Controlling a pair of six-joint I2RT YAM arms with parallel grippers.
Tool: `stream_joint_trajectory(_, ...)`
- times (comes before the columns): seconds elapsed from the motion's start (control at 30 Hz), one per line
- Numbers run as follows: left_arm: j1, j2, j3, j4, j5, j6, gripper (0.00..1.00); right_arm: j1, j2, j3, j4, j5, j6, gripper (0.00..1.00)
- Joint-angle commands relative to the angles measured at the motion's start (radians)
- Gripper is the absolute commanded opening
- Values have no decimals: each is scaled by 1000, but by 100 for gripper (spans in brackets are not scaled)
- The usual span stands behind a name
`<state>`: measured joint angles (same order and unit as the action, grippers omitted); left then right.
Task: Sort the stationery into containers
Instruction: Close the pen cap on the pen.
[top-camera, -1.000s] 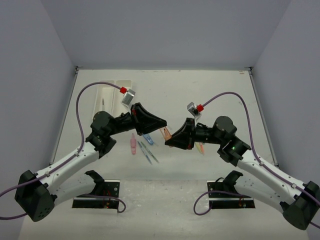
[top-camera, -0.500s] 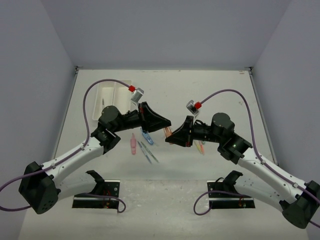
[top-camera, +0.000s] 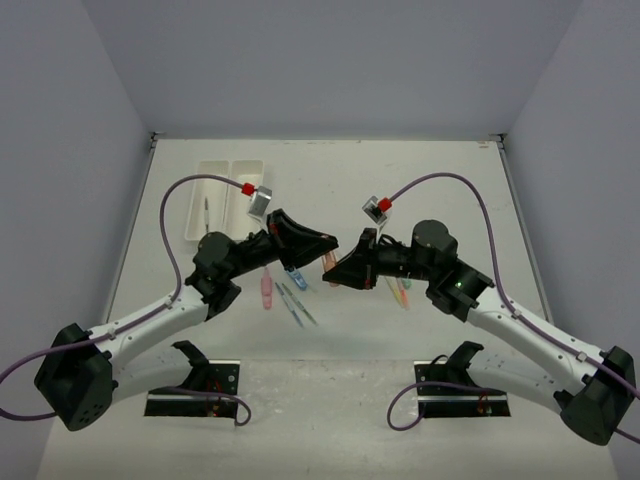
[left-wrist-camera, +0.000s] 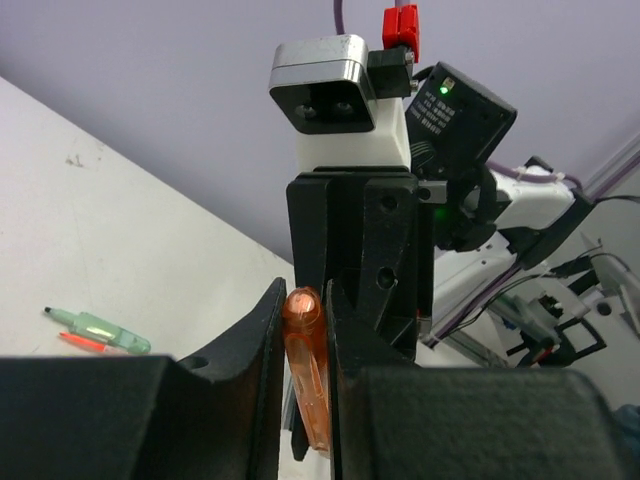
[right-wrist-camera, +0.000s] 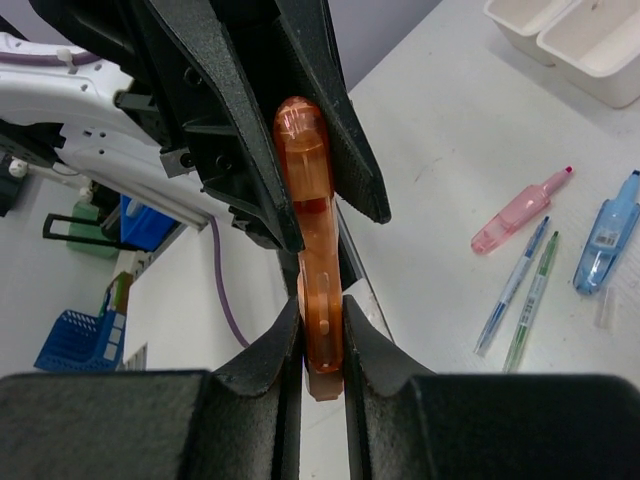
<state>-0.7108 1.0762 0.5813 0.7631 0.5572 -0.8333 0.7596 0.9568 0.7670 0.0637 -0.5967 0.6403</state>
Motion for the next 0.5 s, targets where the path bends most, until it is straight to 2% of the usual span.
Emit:
stream_joint_trajectory(0.0,-75,75,-132,-31,156,-13,0,-13,-35,59,564,131,102,0)
stream_joint_trajectory(0.17,-133,113,-156,-2,120,-41,0,-13,-54,28,636,212,48,1)
stream_joint_trajectory(0.27,-137,101,-168,-30,82,-46,0,-17,-67,49,587,228,5,7)
stream_joint_trajectory(0.33,-136,73,-164,-66,57,-39,0,-19,-61,60,546,203,-23,0)
stream_joint_trajectory(0.47,-135,33,-131,-128,39,0,0,-23,-67,21,524,211,-29,0)
